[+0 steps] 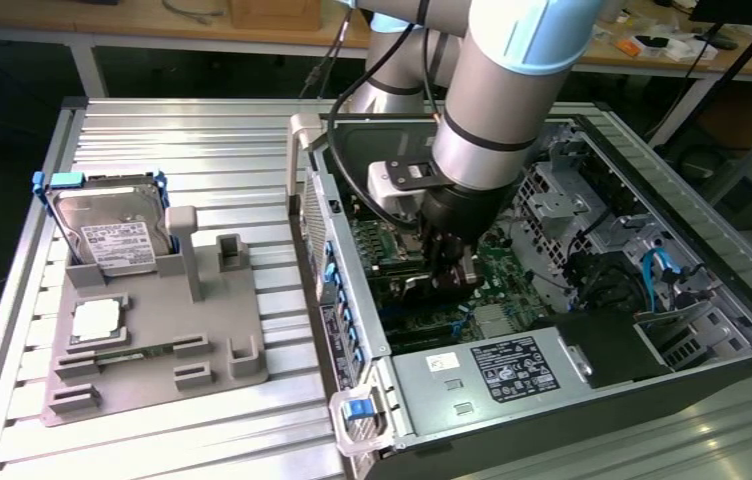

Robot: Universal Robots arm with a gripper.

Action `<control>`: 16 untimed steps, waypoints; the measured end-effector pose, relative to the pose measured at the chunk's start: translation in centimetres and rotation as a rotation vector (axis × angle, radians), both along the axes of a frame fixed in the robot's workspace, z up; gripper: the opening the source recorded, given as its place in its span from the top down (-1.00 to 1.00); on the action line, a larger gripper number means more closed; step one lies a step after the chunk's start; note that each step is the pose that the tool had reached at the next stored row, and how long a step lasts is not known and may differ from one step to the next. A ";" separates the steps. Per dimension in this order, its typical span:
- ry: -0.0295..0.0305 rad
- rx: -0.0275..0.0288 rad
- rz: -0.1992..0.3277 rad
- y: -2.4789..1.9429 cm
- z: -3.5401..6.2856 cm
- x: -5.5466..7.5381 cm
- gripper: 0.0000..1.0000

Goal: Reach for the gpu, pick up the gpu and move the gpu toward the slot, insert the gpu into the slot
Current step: 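Insert the gpu into the slot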

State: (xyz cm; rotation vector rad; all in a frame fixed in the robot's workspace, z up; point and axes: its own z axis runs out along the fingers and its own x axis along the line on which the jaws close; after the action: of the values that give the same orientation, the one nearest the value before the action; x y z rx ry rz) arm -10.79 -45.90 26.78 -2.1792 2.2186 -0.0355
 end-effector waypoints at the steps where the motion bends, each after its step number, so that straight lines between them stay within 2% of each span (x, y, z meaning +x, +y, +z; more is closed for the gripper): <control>1: 0.0002 -0.0003 0.000 0.00 -0.03 0.0 0.46; 16: 0.0000 0.0001 0.000 0.00 -0.59 -0.1 0.46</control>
State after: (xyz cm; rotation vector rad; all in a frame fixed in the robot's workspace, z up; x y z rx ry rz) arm -10.90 -45.90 26.19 -2.1789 2.2187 -0.0353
